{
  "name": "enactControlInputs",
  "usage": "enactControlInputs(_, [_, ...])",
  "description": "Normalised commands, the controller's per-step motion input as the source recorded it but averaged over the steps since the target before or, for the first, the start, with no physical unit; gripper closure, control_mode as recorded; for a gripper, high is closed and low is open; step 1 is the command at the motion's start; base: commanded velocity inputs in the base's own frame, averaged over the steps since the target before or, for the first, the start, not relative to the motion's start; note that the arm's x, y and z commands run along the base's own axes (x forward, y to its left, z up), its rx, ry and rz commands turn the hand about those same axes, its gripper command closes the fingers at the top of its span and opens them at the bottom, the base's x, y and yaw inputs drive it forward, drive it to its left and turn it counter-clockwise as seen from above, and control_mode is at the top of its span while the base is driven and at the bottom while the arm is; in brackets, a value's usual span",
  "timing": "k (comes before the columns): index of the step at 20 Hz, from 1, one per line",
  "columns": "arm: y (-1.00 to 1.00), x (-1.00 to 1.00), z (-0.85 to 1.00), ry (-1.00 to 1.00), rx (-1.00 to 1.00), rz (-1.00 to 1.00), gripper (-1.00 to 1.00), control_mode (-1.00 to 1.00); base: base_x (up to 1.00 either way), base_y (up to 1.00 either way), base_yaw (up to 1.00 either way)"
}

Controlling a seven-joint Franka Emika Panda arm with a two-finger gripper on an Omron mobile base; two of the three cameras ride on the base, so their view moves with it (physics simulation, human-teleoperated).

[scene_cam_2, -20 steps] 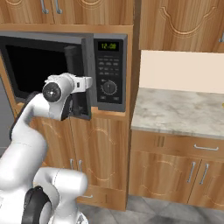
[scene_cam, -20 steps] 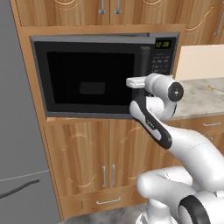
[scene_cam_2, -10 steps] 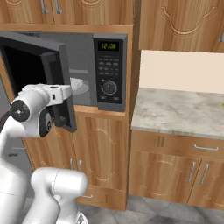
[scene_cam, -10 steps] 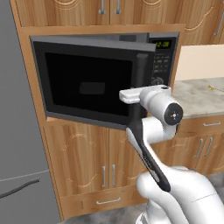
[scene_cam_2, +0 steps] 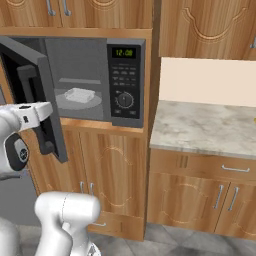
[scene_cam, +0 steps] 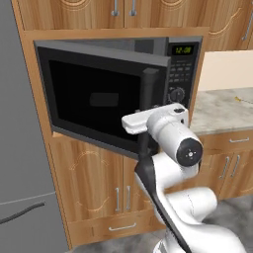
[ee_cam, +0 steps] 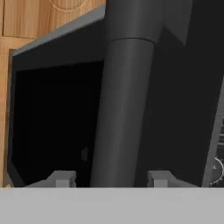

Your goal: Open the microwave door.

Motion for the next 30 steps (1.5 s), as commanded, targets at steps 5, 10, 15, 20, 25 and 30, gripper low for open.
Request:
enactControlInputs(5, [0.01, -1.0, 0.35, -0.01, -0.03, -0.05, -1.0, -1.0, 0.0, 0.0, 0.0])
enactControlInputs(10, [-0.73, -0.99, 0.08, 0.0, 0.01, -0.04, -1.0, -1.0, 0.0, 0.0, 0.0])
enactControlInputs(15, [-1.0, -0.51, 0.0, 0.07, 0.17, 0.0, -1.0, -1.0, 0.0, 0.0, 0.0])
enactControlInputs(20, [-1.0, 0.03, -0.14, 0.19, 0.34, 0.09, -1.0, -1.0, 0.0, 0.0, 0.0])
enactControlInputs(25, [-0.89, 0.11, -0.01, 0.36, 0.45, 0.13, -1.0, -1.0, 0.0, 0.0, 0.0])
enactControlInputs(30, [-0.1, 0.36, -0.38, 0.21, 0.4, 0.02, -1.0, -1.0, 0.0, 0.0, 0.0])
